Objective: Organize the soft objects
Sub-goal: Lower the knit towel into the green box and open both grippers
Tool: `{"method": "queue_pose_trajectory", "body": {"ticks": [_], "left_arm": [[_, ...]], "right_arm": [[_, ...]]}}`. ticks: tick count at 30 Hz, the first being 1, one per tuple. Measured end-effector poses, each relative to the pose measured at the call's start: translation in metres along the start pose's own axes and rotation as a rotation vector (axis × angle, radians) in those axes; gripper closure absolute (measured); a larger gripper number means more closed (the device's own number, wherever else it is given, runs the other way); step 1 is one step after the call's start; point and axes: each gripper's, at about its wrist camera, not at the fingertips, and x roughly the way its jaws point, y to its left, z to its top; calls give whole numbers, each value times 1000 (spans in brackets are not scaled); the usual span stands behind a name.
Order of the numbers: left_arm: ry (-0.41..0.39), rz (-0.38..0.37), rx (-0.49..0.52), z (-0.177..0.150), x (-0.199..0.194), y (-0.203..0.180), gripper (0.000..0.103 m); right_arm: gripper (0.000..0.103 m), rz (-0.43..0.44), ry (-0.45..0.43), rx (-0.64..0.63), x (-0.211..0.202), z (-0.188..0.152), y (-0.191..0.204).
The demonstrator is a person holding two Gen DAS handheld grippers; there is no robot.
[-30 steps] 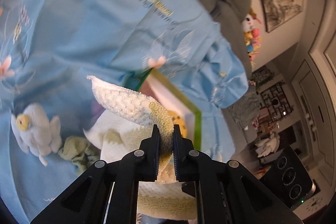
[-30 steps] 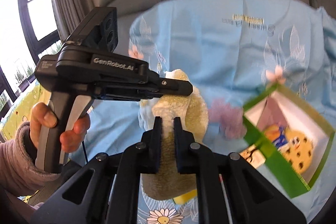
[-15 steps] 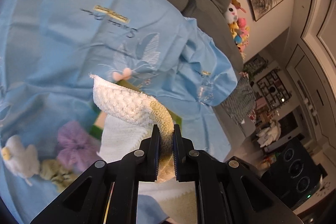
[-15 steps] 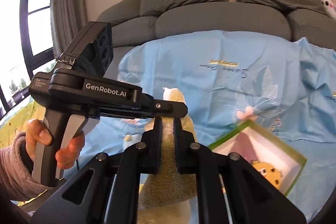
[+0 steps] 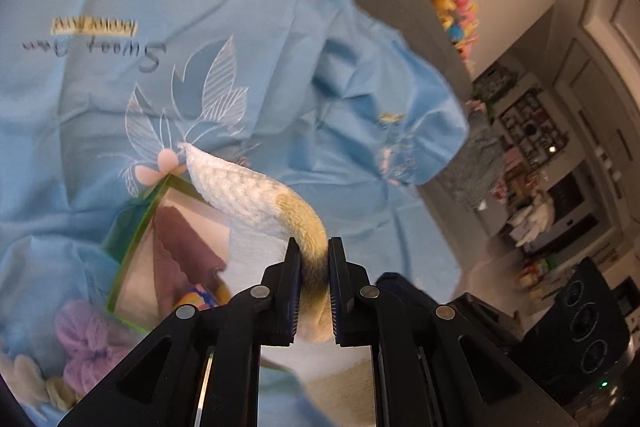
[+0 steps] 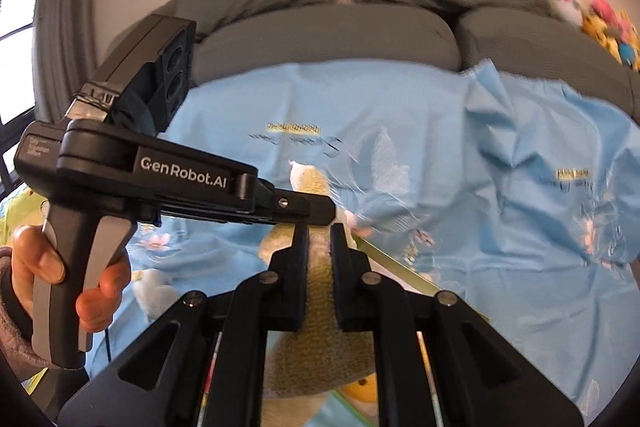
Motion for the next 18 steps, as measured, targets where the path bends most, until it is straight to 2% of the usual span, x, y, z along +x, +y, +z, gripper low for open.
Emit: {"method": "queue_pose_trajectory", "body": {"ticks": [6, 7, 9, 10, 11, 12, 13, 14, 15, 18], "left_arm": [[117, 100, -64, -9, 67, 36, 93], [130, 110, -71, -10, 72, 40, 93], [164, 141, -94, -15, 85, 52, 92], [183, 153, -98, -17, 89, 57, 85], [199, 174, -101, -21, 93, 62, 77], [207, 191, -97, -23, 94, 65, 52], [217, 203, -91, -27, 95, 68, 23], [214, 203, -93, -29, 93, 71, 15], [207, 203, -93, -31, 89, 73, 12], [210, 224, -68, -39, 79, 77, 12]], "right_arm": [[89, -25, 125, 102, 48, -32, -42], [86, -34, 153, 116, 56, -38, -47], [50, -67, 193, 150, 68, -48, -57], [45, -79, 207, 167, 71, -54, -61], [43, -88, 214, 183, 74, -58, -65], [43, -92, 219, 193, 75, -61, -66], [43, -95, 221, 201, 75, -64, -67], [43, -98, 221, 208, 74, -66, -68], [41, -100, 223, 215, 73, -68, -69], [39, -96, 224, 223, 67, -76, -64]]}}
